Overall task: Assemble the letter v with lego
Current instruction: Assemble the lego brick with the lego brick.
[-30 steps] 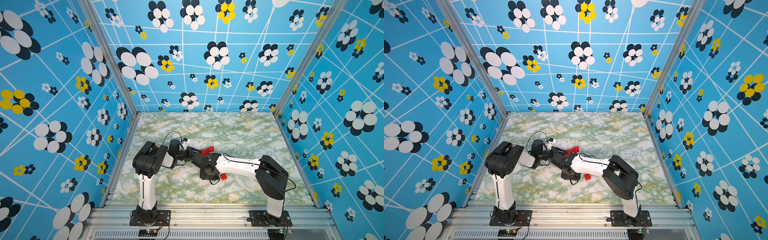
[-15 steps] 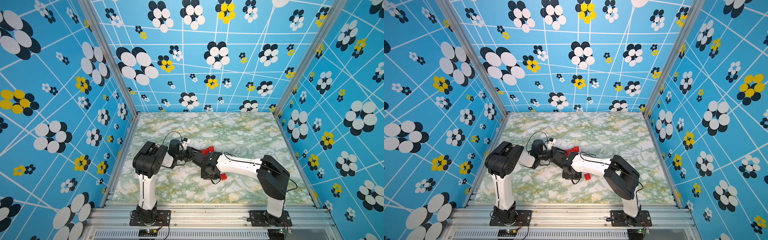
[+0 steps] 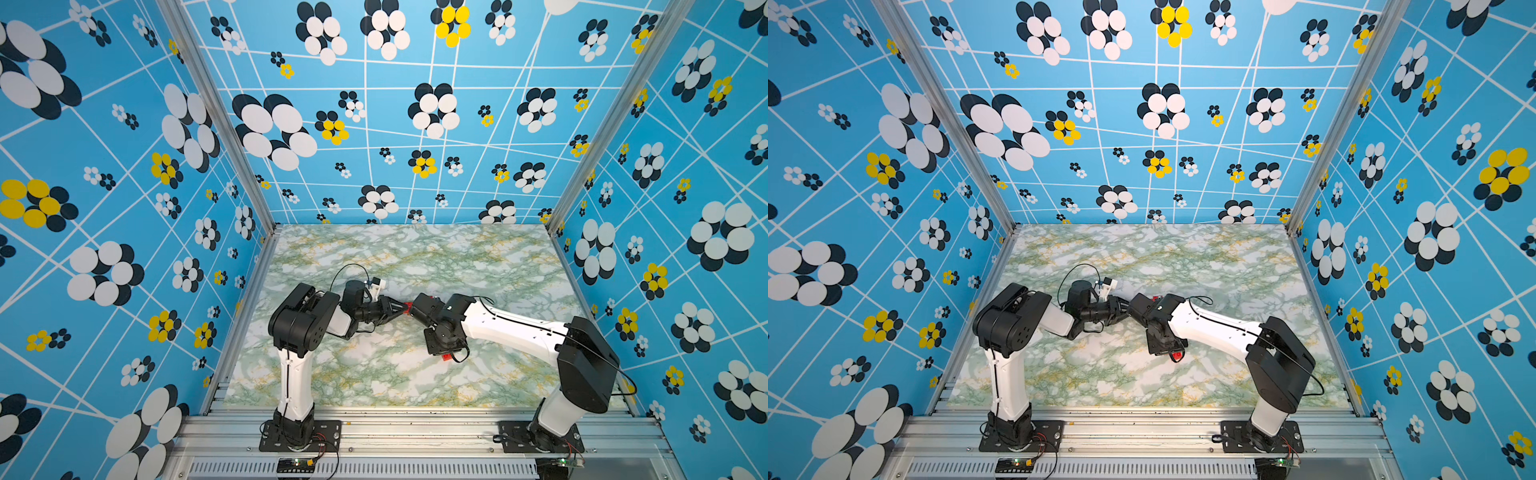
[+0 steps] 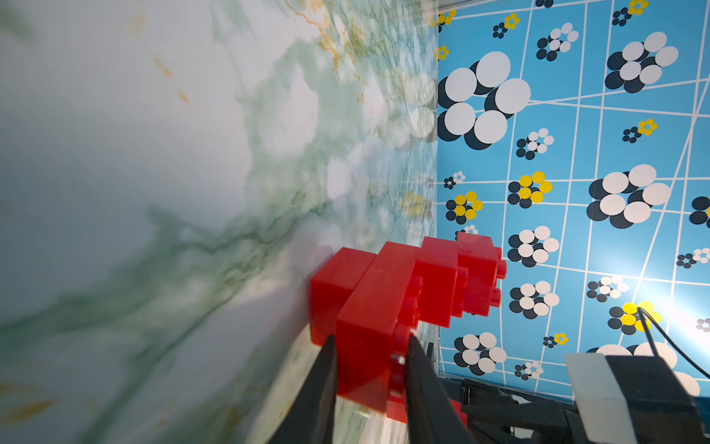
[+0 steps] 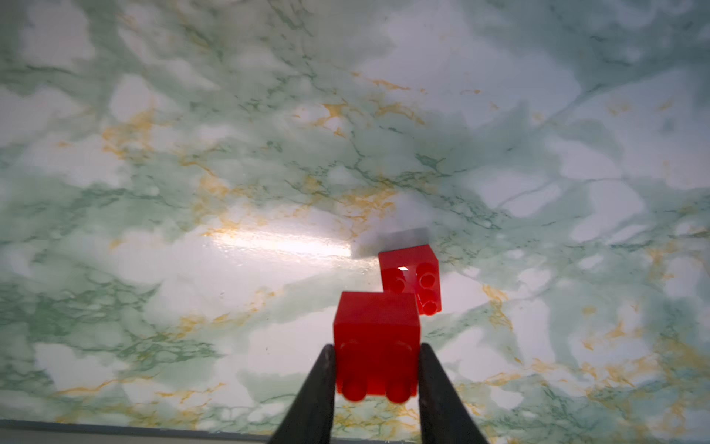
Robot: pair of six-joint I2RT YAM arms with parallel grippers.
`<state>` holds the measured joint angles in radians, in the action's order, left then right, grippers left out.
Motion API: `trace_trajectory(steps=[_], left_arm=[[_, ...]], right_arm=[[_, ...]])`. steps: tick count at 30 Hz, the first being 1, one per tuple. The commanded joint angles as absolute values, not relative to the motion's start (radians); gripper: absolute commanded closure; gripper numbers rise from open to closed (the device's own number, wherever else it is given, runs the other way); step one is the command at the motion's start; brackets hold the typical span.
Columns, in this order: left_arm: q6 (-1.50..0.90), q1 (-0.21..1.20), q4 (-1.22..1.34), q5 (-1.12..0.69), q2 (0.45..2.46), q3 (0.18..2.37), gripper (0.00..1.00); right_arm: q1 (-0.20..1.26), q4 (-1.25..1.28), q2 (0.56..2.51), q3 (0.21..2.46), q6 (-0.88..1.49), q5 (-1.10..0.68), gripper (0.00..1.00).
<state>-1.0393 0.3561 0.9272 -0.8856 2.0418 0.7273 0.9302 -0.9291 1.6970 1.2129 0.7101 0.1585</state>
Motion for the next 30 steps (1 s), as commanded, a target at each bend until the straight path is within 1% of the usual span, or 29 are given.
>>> trace_trajectory(steps=[1,10,20,30], left_arm=[[-1.038,0.368,0.894,-0.858,2.045,0.729,0.78],[-1.034,0.379,0.869,-0.85,2.042,0.747,0.78],[-1.031,0.384,0.854,-0.847,2.047,0.758,0.79],[-1.031,0.385,0.853,-0.848,2.047,0.762,0.79]], right_arm=[[0.921,-0.914,1.685,1.176,0.645,0.16,0.73],[0.889,-0.806,1.648,1.094,0.632,0.123,0.74],[0.887,-0.766,1.651,1.085,0.623,0.074,0.75],[0.886,-0.774,1.658,1.08,0.658,0.088,0.77]])
